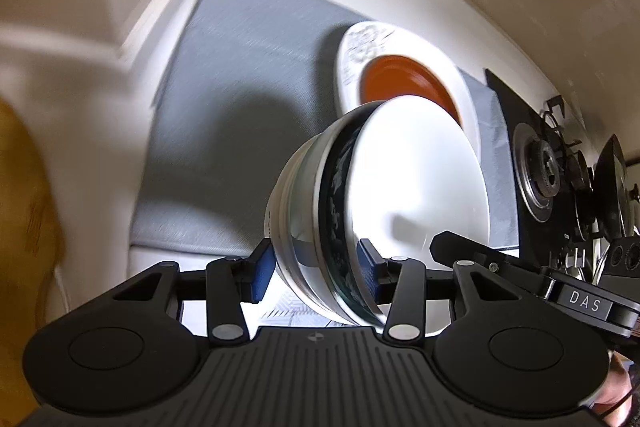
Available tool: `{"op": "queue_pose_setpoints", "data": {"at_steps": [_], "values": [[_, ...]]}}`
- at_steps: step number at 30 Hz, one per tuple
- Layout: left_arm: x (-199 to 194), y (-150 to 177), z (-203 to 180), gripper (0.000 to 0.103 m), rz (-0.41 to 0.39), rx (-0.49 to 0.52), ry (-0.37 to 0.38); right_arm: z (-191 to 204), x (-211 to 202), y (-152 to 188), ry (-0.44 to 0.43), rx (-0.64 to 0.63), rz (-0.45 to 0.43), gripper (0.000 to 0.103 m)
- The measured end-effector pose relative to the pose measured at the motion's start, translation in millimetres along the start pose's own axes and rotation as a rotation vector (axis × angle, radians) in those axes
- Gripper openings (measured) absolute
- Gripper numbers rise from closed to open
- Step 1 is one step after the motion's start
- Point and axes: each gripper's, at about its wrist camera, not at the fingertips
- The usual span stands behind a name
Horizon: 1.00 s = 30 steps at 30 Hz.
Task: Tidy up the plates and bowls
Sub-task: 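Lower the bowl stack onto the terracotta plate and open both grippers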
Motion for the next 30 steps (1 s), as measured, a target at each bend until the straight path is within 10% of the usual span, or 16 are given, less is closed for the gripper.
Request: {"op": "queue_pose_setpoints", "data": {"at_steps": [30], "values": [[64,-89,-83,0.048,-0.035,0.084,0.123,-33,-11,-123,0.064,-0.024,-0.221,0.043]]}}
Point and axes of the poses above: each gripper's, at about its wrist camera, not at the fingertips, and x roughly the way its jaws point, z to its left, y to its underside, and after that the axes turned 14 degrees about -z, right-handed
